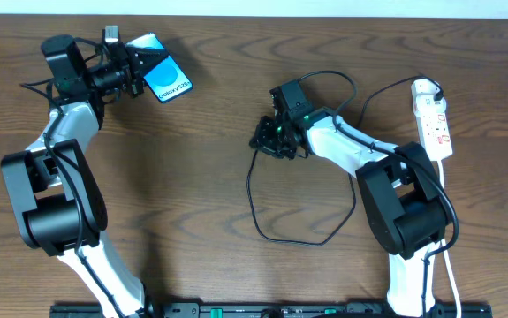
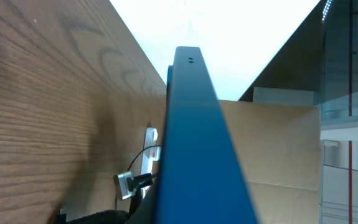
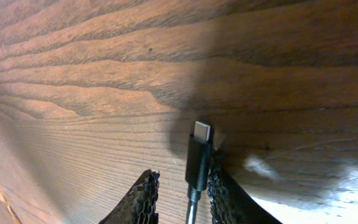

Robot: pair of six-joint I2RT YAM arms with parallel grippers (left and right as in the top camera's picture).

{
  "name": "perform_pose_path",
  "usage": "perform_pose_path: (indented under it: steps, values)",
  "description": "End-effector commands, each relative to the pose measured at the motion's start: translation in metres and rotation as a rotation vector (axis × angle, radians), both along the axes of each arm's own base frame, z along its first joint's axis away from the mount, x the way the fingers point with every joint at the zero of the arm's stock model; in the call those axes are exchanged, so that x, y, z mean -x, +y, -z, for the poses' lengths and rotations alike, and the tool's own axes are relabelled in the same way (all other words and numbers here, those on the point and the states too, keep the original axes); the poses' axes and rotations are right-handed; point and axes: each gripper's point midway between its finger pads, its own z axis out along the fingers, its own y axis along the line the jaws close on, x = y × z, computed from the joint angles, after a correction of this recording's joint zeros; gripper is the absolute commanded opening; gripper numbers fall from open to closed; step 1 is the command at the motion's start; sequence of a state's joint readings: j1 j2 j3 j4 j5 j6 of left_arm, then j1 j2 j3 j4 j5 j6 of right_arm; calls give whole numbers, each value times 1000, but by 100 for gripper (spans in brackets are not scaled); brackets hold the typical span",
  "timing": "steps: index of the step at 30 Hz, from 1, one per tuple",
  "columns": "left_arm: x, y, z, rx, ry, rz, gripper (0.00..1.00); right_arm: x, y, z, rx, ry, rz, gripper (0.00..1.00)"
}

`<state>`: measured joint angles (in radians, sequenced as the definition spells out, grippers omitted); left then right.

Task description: Plug charger to phone and switch on socket

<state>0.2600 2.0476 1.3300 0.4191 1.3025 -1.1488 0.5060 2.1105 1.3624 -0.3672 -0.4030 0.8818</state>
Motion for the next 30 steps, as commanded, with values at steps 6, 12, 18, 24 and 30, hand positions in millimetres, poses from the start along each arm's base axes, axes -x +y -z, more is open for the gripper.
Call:
perform_pose_path:
  steps: [6,12,18,24,30]
  values:
    - [2,0,-11,-1,-32,17,7,7,5,22,37,43,11,22]
    - [2,0,-11,-1,-32,17,8,5,3,23,48,36,18,9]
    - [2,1,-11,-1,-33,16,7,-2,5,14,47,-41,-44,1]
    - [1,2,-10,-5,-32,7,7,-20,21,-42,-16,-259,-261,1]
    - [9,-4,-19,5,-87,76,8,-7,51,-101,-157,-417,-608,1]
